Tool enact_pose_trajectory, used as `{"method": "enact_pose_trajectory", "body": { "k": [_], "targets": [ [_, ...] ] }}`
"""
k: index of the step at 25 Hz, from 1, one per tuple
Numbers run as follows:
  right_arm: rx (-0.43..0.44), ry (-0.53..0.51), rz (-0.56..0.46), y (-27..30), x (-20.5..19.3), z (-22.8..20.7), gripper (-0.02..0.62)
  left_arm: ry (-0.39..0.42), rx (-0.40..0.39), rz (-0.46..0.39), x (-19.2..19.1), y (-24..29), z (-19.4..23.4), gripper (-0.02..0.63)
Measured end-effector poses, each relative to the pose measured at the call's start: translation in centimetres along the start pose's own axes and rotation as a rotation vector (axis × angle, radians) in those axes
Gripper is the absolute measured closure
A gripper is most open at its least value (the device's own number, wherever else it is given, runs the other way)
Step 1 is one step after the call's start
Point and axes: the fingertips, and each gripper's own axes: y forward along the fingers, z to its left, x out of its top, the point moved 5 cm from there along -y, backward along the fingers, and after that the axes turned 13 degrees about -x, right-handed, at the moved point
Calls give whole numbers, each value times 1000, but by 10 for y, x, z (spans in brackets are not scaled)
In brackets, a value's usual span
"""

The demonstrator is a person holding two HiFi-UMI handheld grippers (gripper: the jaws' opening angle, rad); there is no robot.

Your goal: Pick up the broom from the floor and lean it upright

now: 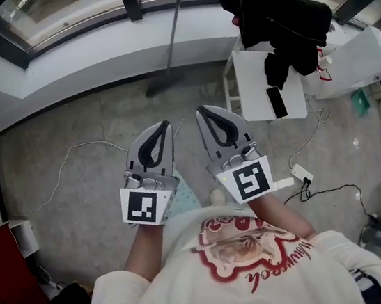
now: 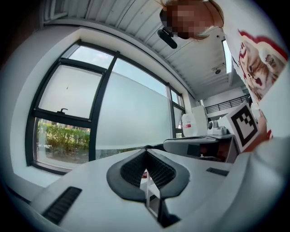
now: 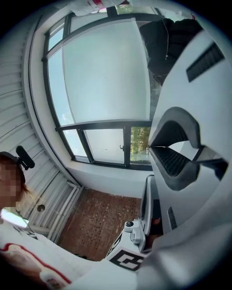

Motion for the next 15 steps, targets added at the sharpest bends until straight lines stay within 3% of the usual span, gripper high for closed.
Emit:
{"method": "enact_pose_trajectory", "body": {
  "k": [5,7,15],
  "targets": [
    [100,-20,-11,-73,16,-12,571,-46,20,-16,1,-3,-92,584],
    [130,-9,-44,-91,32,-12,571,-27,6,-2,7,-6,-117,584],
    [197,2,-90,-116,56,-7,571,44,20,-15,34,-14,-143,584]
  ]
}}
